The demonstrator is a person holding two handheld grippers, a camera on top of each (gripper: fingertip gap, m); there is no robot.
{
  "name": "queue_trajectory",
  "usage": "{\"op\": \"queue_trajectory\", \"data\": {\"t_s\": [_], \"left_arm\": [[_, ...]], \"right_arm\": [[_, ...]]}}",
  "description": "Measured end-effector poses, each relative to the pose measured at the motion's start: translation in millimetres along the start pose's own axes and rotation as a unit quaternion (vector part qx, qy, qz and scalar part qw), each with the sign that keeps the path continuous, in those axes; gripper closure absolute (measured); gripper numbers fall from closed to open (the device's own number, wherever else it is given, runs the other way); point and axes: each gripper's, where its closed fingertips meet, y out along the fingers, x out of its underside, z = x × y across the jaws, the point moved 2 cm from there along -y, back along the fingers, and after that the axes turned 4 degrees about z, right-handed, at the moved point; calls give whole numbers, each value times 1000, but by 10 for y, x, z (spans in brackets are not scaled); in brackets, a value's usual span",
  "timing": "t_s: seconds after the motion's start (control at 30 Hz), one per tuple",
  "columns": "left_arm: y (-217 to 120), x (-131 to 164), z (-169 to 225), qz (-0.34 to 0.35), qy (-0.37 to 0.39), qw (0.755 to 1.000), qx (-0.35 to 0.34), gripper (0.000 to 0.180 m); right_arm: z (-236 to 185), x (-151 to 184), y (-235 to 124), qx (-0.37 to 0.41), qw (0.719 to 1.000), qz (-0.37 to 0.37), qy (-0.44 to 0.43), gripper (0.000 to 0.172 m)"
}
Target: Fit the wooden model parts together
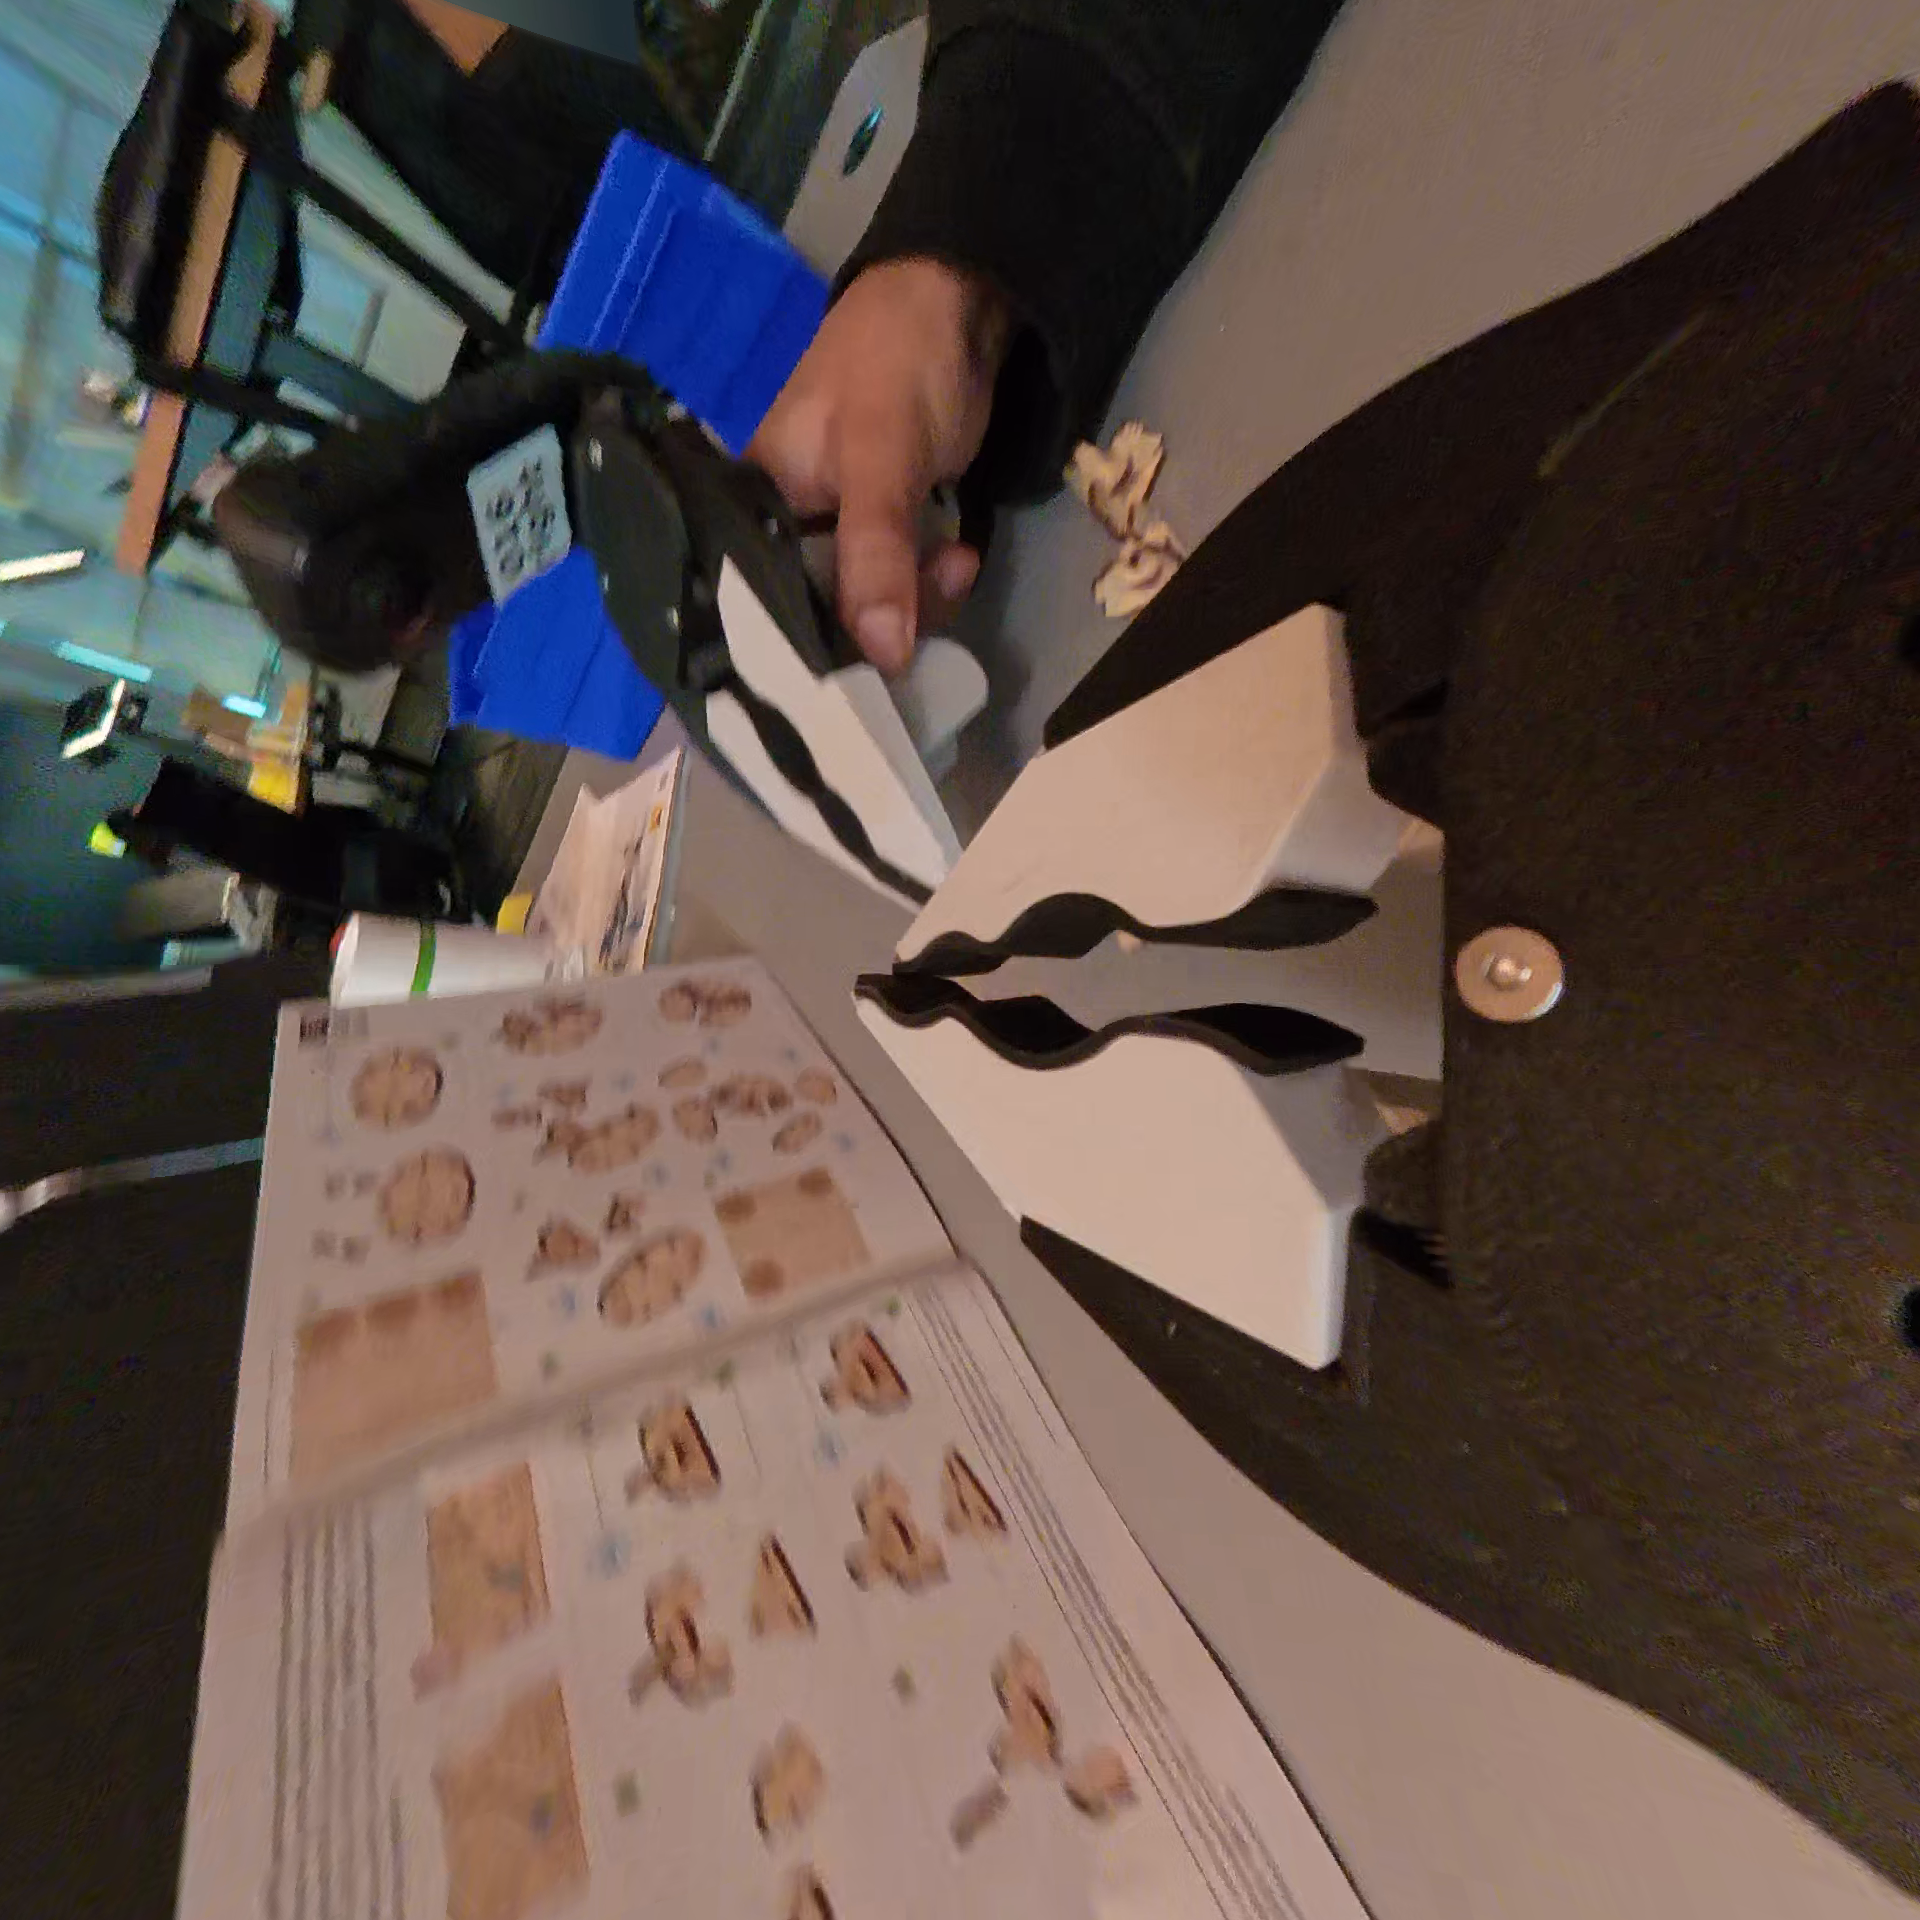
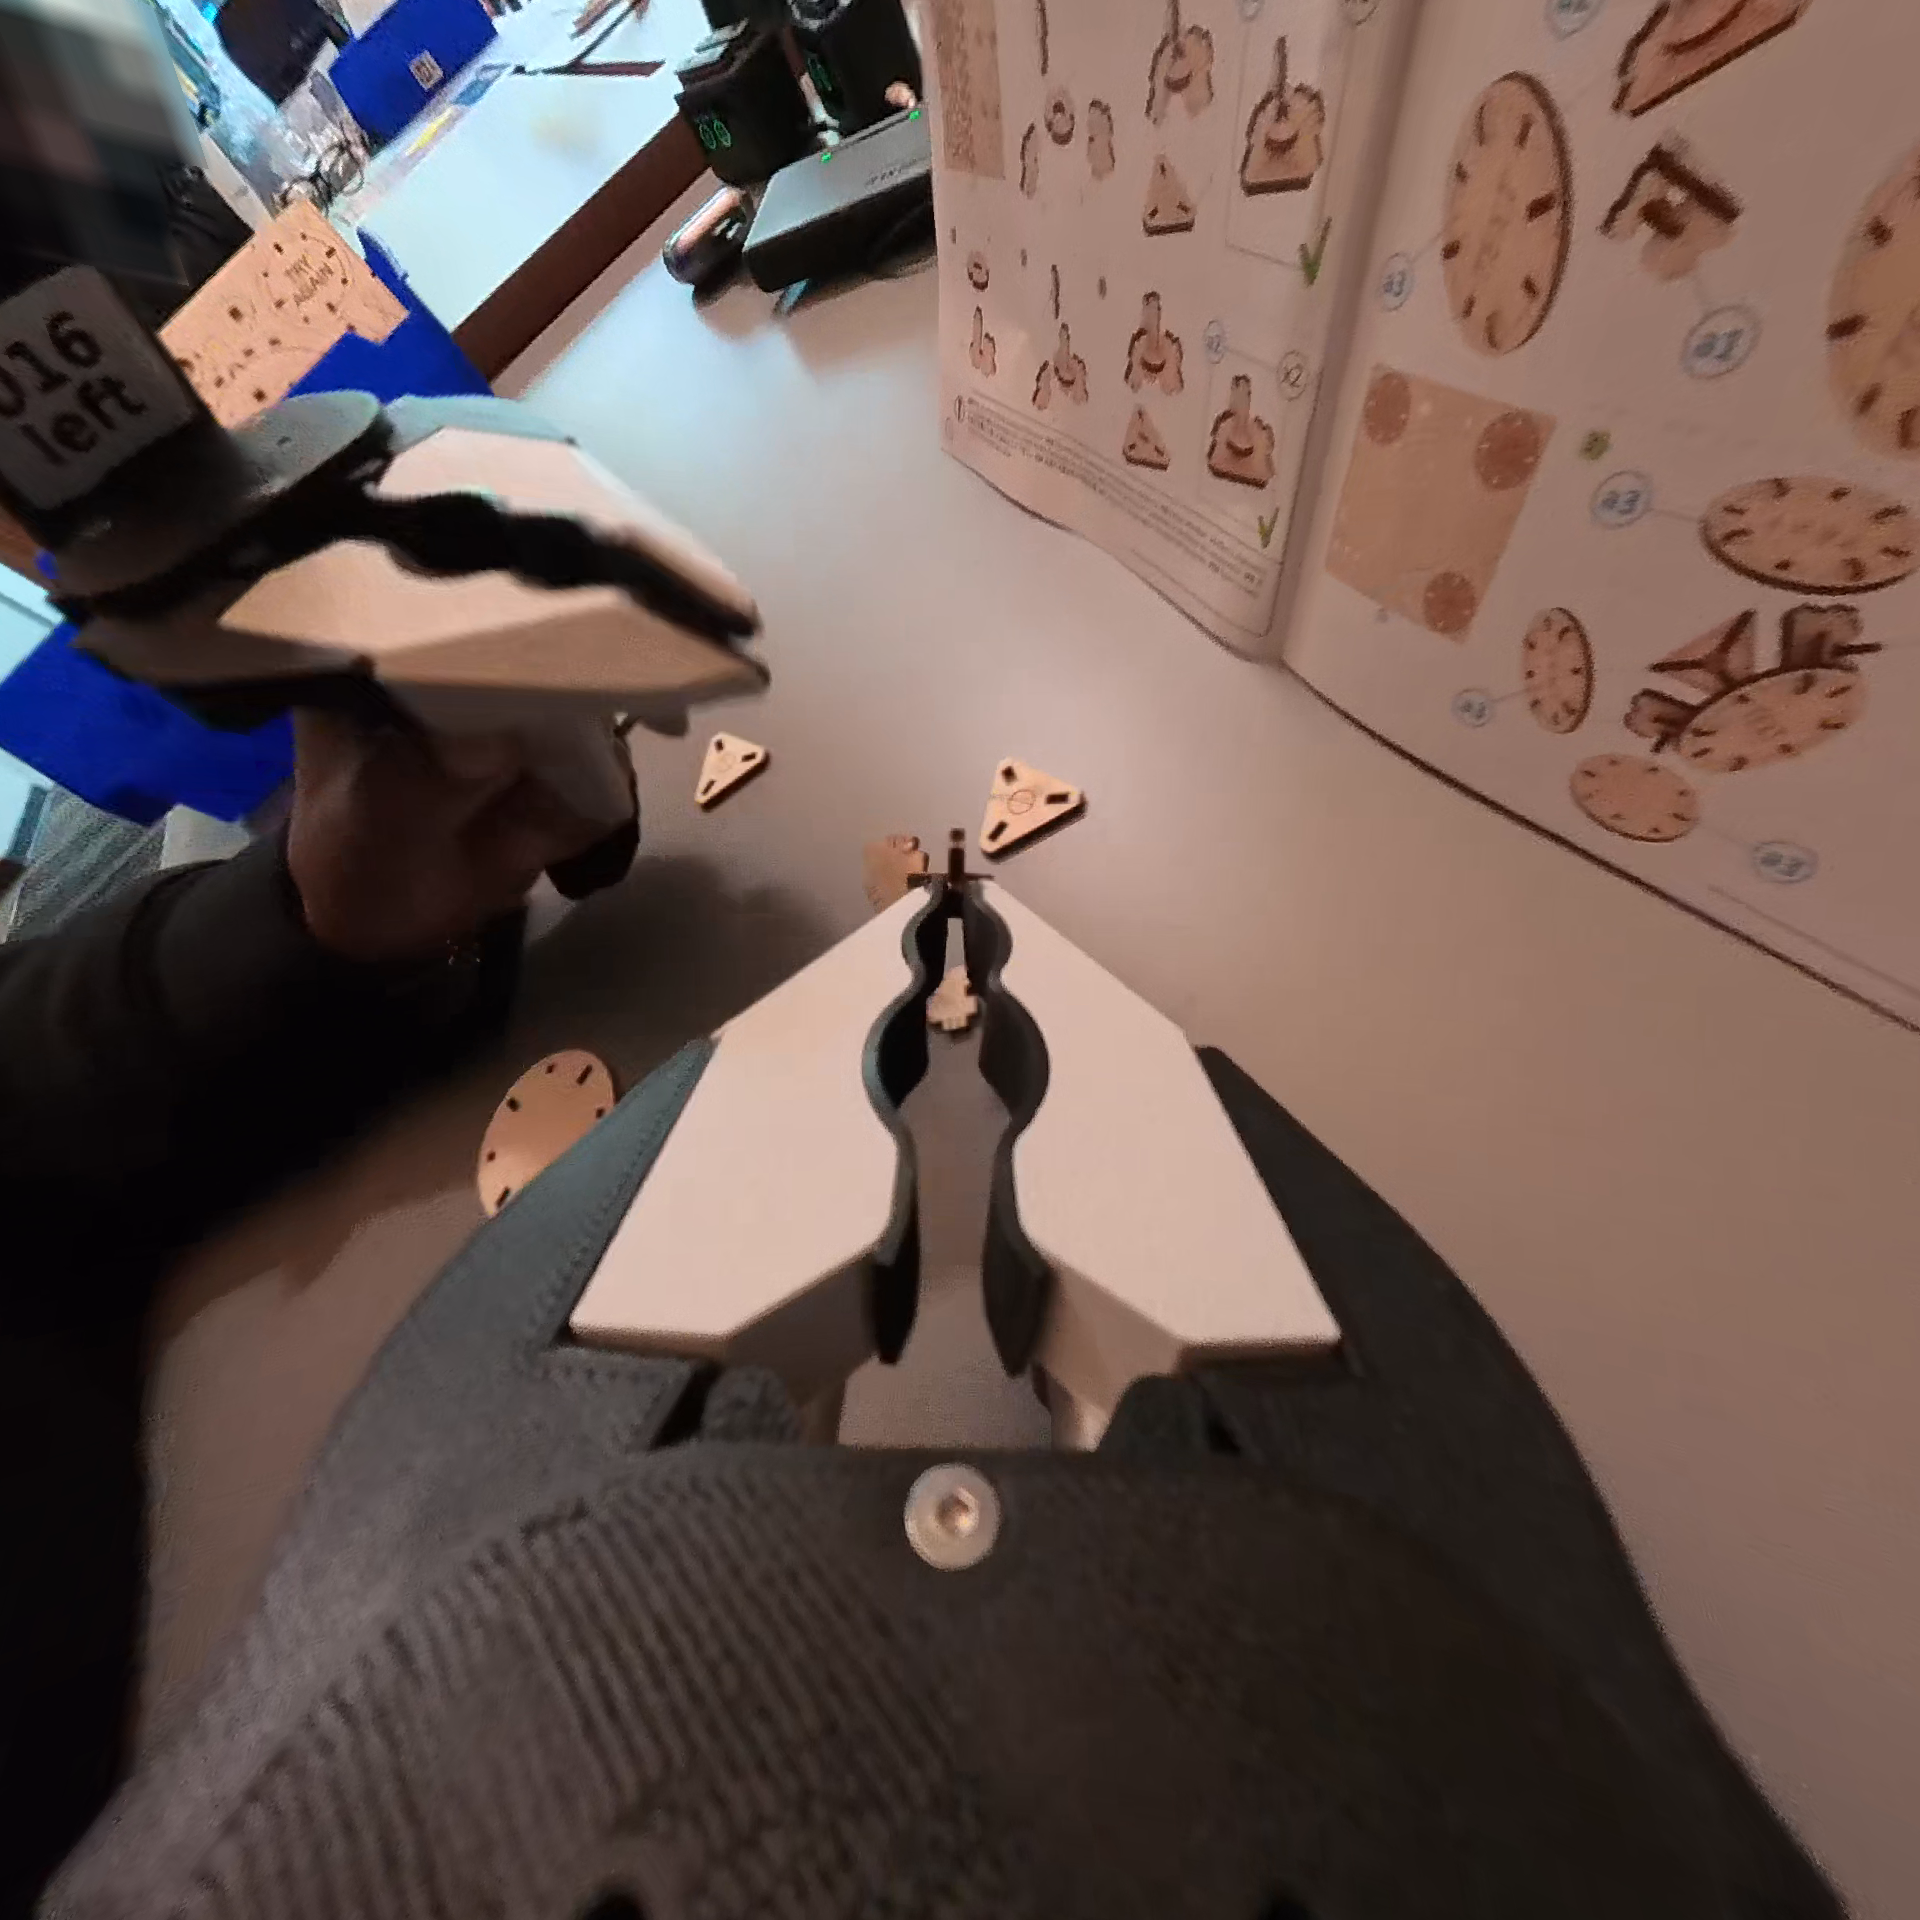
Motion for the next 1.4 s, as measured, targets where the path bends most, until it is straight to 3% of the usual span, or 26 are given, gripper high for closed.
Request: {"op": "queue_trajectory", "data": {"t_s": [0.2, 0.47, 0.7, 0.87, 1.07, 1.13, 1.2, 1.4], "left_arm": [[-53, 196, -318, -42, -62, 997, -36, 180], [-21, 236, -302, -62, -47, 996, -43, 180], [4, 298, -361, -86, -51, 993, -69, 162], [48, 551, -420, -181, -57, 976, -109, 140], [123, 743, -369, -256, -24, 960, -111, 133], [153, 756, -330, -263, -7, 959, -107, 136], [173, 778, -229, -270, 1, 960, -81, 167], [95, 816, -39, -306, -6, 950, -58, 171]], "right_arm": [[122, -2, -69, 14, 1000, 12, 3, 171], [128, 87, 18, 3, 1000, -2, 8, 171], [122, 55, 7, 0, 1000, 10, 8, 171], [138, 54, 9, 6, 1000, 10, 10, 171], [151, 57, 17, 13, 1000, 9, 9, 171], [157, 55, 17, 14, 1000, 9, 11, 171], [161, 41, 6, 12, 1000, 15, 13, 171], [137, -122, -147, 12, 998, 57, 4, 171]]}}
